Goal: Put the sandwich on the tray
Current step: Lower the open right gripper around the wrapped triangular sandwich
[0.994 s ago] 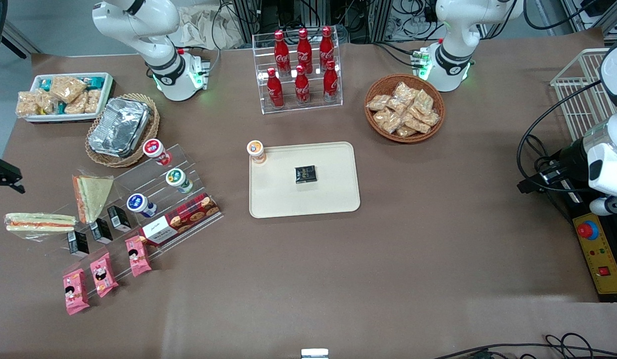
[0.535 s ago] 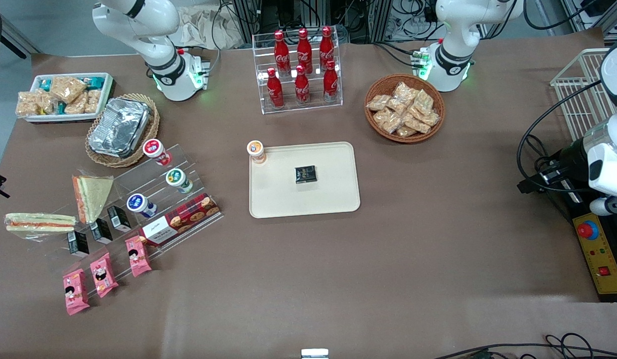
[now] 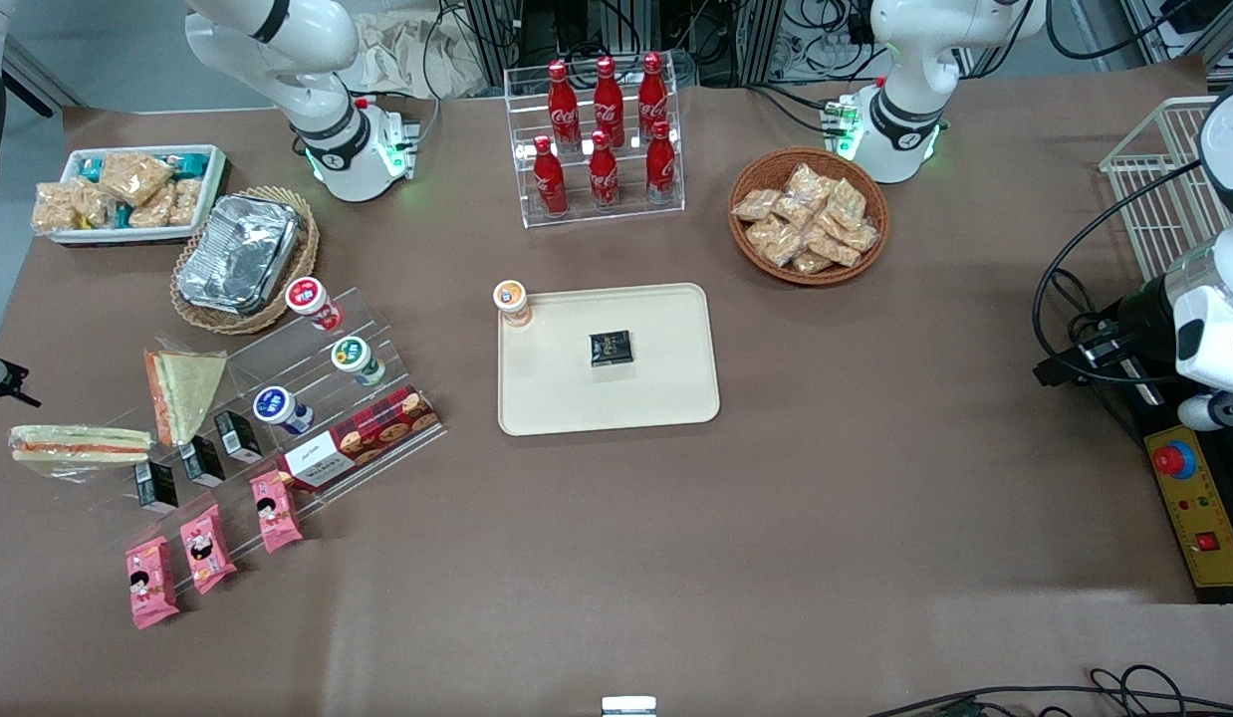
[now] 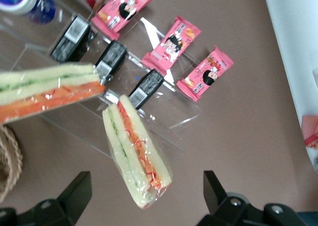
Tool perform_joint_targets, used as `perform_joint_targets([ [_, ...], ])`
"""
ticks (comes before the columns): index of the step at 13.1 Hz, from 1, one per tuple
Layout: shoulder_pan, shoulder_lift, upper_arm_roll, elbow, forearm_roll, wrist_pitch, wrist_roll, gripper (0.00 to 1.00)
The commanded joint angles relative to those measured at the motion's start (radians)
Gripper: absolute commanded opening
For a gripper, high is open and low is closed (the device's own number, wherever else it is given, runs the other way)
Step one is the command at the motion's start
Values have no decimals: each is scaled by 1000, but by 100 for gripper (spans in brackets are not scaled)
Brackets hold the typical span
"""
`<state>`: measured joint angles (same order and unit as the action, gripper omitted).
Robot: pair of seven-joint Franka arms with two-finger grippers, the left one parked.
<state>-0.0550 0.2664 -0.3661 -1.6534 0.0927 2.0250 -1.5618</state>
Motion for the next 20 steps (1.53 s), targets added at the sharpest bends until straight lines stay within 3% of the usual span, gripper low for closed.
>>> perform_joint_targets([
  [1,-6,4,-4,17,35,-5,184,100],
  [10,3,2,-2,18,22,4,978,100],
  [15,9,2,4,27,31,-6,1293,100],
  [20,9,4,4,27,36,-32,1831,100],
])
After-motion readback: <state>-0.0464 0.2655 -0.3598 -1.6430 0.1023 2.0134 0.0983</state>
